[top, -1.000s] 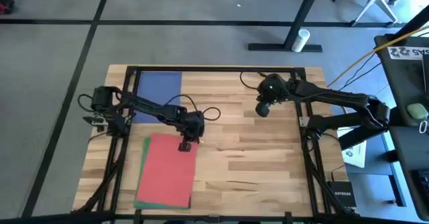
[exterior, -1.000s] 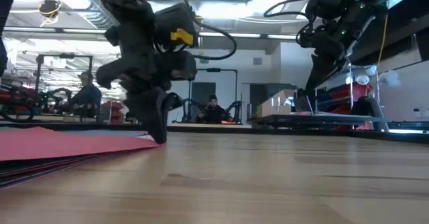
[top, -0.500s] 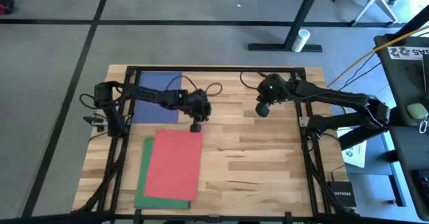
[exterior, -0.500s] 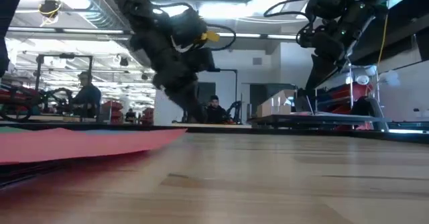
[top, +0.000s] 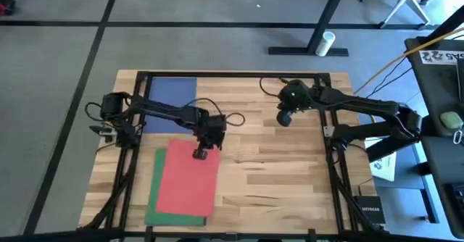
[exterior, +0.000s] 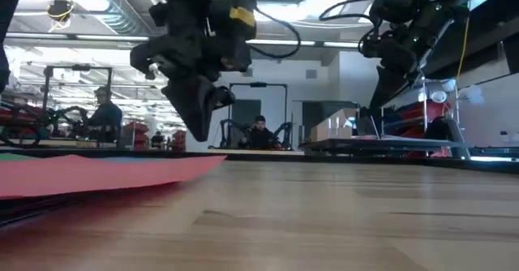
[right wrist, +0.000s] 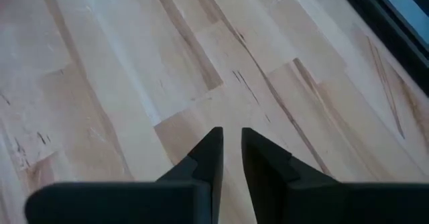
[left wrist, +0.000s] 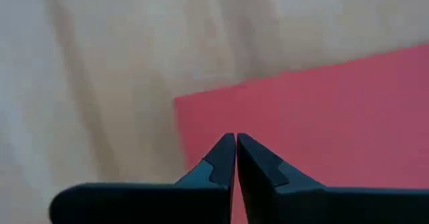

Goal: Organize paper
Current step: Move the red paper to the top right of the table

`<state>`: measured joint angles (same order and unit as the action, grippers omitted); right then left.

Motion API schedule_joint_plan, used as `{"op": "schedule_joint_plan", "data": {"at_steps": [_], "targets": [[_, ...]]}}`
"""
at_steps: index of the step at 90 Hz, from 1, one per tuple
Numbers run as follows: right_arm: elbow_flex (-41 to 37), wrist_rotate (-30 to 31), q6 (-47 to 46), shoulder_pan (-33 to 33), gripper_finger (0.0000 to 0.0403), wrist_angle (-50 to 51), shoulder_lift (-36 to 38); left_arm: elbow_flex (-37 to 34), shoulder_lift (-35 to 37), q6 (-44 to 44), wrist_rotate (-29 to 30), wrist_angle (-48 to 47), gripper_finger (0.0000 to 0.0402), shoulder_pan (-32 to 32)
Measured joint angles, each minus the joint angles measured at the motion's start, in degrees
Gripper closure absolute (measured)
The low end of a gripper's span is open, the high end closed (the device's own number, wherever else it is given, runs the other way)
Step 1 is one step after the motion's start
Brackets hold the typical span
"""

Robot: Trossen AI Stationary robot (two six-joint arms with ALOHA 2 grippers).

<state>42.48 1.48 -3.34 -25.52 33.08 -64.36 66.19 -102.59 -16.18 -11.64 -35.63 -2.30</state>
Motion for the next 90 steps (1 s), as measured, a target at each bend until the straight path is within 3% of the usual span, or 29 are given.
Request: {"op": "schedule_joint_plan", "data": {"at_steps": [35, 45, 64, 90], "targets": [[0.0, 0.0, 0.3, 0.0, 0.0359, 0.2, 0.0, 0.1, -9.1, 0.8, -0.8, 9.1, 0.0401, -0.5], [0.0, 0.0, 0.3, 0.0, 0.0359, 0.2, 0.0, 0.2, -9.3, 0.8, -0.5, 16.7, 0.0401, -2.6], [0.0, 0.0, 0.3, 0.0, 0.0359, 0.2, 0.0, 2.2, -9.7, -1.8, 3.4, 21.5, 0.0401, -9.0], [0.0, 0.0, 0.3, 0.0, 0.0359, 0.3, 0.0, 7.5, -7.0, -1.8, 3.6, 19.6, 0.0401, -13.9]]}}
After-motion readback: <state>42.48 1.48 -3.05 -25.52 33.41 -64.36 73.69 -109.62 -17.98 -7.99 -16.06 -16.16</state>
